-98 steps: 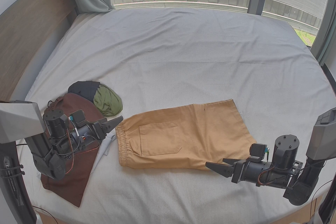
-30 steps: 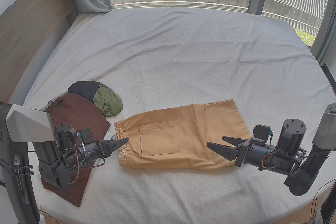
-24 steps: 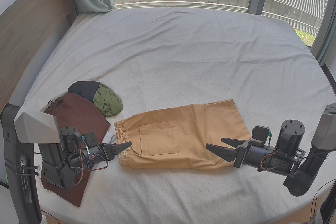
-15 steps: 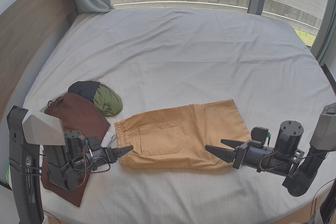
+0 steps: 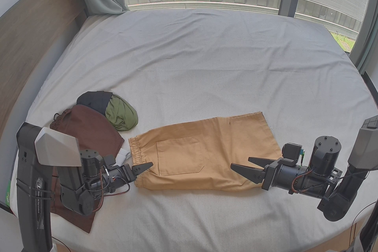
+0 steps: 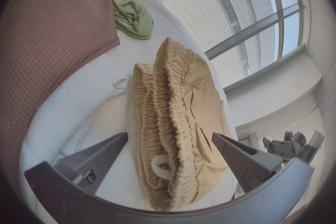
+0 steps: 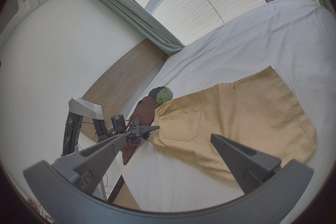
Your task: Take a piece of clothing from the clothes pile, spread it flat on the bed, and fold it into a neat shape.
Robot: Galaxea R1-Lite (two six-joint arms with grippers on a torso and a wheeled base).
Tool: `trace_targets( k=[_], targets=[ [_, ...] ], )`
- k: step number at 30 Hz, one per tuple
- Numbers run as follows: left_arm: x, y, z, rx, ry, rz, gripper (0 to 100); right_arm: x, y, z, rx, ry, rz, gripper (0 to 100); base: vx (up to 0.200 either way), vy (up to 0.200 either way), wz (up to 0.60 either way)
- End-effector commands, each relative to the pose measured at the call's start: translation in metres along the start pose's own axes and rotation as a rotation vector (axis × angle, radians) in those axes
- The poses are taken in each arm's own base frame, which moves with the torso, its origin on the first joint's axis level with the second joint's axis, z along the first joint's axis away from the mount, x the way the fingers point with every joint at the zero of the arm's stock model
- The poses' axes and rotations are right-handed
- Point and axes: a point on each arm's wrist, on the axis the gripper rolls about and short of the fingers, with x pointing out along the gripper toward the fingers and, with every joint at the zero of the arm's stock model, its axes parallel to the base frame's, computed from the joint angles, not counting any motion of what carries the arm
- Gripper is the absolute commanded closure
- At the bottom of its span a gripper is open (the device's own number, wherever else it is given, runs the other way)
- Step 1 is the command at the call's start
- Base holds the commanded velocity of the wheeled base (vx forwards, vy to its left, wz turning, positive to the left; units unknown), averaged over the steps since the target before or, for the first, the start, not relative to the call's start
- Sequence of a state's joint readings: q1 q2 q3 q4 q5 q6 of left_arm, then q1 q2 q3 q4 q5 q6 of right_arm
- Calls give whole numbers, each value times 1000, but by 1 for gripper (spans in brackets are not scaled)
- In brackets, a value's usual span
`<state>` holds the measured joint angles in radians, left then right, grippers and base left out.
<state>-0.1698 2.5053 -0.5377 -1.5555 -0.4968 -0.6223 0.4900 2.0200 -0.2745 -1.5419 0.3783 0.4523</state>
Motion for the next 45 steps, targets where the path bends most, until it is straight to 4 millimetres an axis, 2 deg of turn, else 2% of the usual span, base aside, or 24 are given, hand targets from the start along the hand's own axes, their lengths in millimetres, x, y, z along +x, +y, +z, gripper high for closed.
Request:
trace_targets(
  k=[1,6,19,20,27,36,45],
  targets=[
    [17,-12,0,-93,-39,0,0,0,0,0,0,0,2,0,0,0,0],
    [24,-18,1,-110,-71,8,0,0,0,-1,1,4,0,0,0,0,0],
    [25,-19,-1,-109,-69,9,0,1,-2,-3,5,13,-4,0,0,0,0],
    [25,-19,-1,-108,-68,8,100,1,-1,-3,5,11,-4,0,0,0,0],
    [23,-18,1,-107,-75,12,100,0,-3,-2,7,9,-10,0,0,0,0],
    [9,-24,9,-102,-64,-22,100,0,-6,-4,12,15,-19,0,0,0,0],
    [-9,-29,22,-102,-66,-57,100,2,-25,-12,-4,45,-76,0,0,0,0]
  ],
)
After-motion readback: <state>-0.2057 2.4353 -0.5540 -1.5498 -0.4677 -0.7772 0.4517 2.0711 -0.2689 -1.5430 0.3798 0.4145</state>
